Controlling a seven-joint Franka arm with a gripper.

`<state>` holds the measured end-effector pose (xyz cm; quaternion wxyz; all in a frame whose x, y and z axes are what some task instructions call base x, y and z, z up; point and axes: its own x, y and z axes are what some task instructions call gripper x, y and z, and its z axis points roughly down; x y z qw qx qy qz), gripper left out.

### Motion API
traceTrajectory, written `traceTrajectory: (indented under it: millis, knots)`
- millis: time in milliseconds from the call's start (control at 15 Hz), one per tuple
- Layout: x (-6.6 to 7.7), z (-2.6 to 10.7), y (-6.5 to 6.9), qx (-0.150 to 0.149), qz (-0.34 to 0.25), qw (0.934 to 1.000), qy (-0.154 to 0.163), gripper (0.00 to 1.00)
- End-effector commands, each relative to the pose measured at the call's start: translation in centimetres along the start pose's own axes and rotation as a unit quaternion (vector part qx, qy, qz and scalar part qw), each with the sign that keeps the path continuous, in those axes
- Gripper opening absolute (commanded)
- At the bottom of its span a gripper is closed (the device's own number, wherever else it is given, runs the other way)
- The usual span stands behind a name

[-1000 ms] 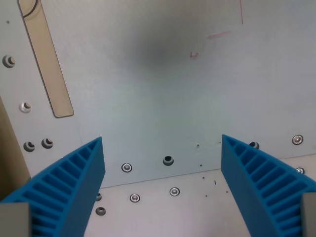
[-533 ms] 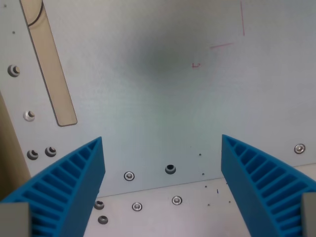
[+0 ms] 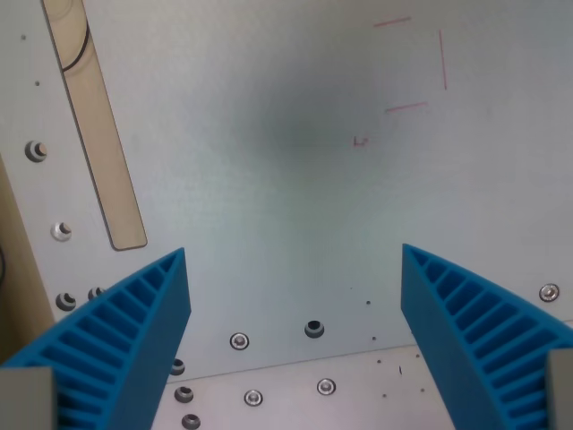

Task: Rotate around base negative y

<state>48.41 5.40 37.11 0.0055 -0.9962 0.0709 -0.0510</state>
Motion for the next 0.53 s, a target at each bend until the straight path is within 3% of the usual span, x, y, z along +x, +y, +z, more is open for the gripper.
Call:
traceTrajectory:
  millis: [67,533]
  knots:
    - [-1.65,-0.08,0.36,0.015,0.0,0.9905,0.136,1.0]
    - [-1.65,-0.08,0.36,0.021,-0.001,0.9841,0.176,1.0]
